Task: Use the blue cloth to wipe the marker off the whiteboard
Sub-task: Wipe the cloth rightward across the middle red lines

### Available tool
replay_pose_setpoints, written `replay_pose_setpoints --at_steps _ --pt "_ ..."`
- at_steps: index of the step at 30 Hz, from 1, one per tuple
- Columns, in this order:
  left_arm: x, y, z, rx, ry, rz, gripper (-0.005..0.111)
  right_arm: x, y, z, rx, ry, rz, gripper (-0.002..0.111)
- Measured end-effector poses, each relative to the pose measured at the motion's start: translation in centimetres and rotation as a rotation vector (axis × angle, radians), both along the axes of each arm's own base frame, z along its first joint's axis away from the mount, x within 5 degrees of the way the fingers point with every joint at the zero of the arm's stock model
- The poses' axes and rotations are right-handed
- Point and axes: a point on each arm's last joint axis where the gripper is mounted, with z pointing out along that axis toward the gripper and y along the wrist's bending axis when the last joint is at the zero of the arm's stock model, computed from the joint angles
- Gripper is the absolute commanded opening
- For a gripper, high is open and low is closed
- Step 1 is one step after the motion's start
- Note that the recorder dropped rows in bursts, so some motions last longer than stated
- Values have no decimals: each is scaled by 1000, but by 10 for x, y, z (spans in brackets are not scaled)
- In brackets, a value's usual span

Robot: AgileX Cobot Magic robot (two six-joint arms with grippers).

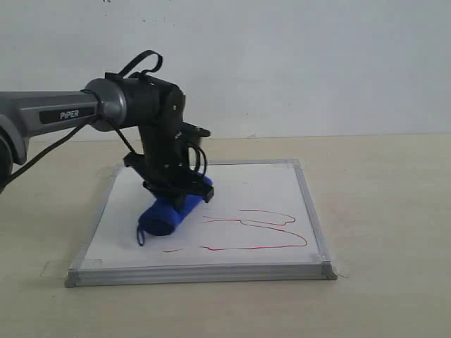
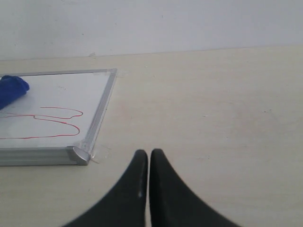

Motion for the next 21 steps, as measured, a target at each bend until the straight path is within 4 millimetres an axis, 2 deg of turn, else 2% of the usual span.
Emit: replay_pose_setpoints --at_steps 5,7,9,14,21 --pt "5 51 0 97 66 82 4 0 0 0 0 0 0 1" --pt "6 61 0 109 80 98 4 0 0 0 0 0 0 1" --pt "6 62 1 107 84 89 4 0 0 0 0 0 0 1" --pt "1 40 0 110 93 16 4 0 0 0 0 0 0 1" --pt "-23 -47 0 43 47 -175 4 0 0 0 0 0 0 1"
